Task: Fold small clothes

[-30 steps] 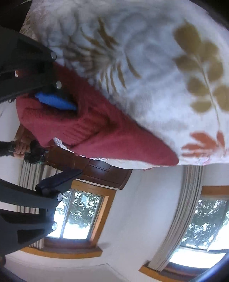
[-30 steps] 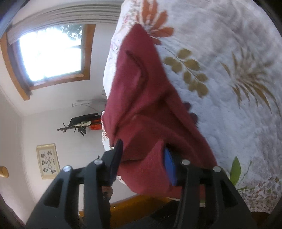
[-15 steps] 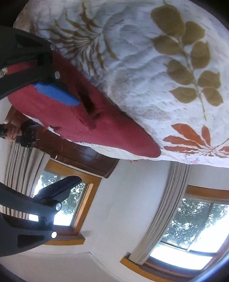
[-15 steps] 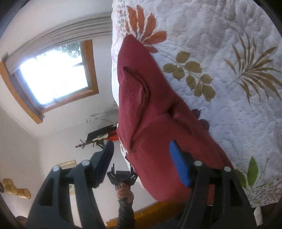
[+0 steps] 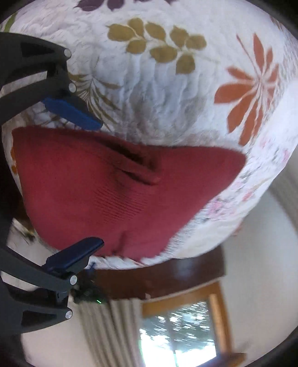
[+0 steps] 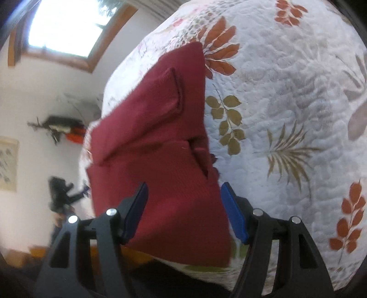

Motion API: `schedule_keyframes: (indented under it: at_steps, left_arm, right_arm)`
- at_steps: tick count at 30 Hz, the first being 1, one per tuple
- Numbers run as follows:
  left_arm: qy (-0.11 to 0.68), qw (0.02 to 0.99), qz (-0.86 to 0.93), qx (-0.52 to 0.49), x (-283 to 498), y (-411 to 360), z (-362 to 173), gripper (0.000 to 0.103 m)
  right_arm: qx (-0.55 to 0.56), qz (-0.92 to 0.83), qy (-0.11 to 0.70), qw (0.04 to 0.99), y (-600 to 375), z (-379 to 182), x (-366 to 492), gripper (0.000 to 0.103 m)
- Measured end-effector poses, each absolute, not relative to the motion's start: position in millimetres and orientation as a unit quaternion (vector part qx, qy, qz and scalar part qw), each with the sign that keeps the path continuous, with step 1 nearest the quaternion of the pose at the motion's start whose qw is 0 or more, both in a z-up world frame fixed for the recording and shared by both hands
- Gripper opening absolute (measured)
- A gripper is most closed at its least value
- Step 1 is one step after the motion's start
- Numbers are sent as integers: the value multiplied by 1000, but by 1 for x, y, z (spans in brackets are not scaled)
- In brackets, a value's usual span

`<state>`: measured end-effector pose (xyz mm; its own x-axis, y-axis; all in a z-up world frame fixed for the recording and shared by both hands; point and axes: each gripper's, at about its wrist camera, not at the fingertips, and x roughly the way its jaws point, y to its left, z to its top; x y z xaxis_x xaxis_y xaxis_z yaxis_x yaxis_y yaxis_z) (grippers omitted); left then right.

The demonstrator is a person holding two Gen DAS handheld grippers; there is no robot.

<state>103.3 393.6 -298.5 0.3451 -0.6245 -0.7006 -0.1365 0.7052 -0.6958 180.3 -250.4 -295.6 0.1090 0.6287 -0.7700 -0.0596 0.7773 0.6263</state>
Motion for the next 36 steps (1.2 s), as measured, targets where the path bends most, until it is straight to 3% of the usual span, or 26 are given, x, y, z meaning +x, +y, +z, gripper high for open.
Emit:
schedule_keyframes:
  at_steps: [8,12,15,17,20,24,26,30,32,34,36]
  left_arm:
    - [571,748,-181,-285,105,357,-295,94]
    - [574,750,-190,-270,108,343,-296,91]
    - [574,752,-194,-258,106,340,-292,71]
    - [580,753,-195,-244,108,339,-296,43]
    - [585,757,-195,-216,111,328,-295,25]
    - [588,756,-194,-209,111,325,-297,25]
    - [588,759,-185,-210,116,322,-300,36]
    - [583,758,-193,-221,120,322,-300,36]
    - [580,761,-196,-213,119,319,-300,12]
    - [569,772,-189,-212,115,320,-297,11]
    - [555,780,-185,-220,109,325,-291,10]
  right_arm:
    - [145,251,635,716,-220,-323,181,63]
    - [126,258,638,714,-209,-328,185,47]
    - [96,251,636,724,-204,-317,182,28]
    - [89,254,629,729,-203,-310,178,26]
    - [86,260,622,734,-200,-301,175,26]
    - [91,266,625,729,-200,-303,178,26]
    - [98,265,631,722,-202,-310,180,26]
    - [110,265,638,714,-195,-315,185,26]
    - [113,266,639,712,-193,-315,185,26]
    - [108,265,637,716,-193,-310,183,7]
    - [109,265,630,722,-194,-301,179,7]
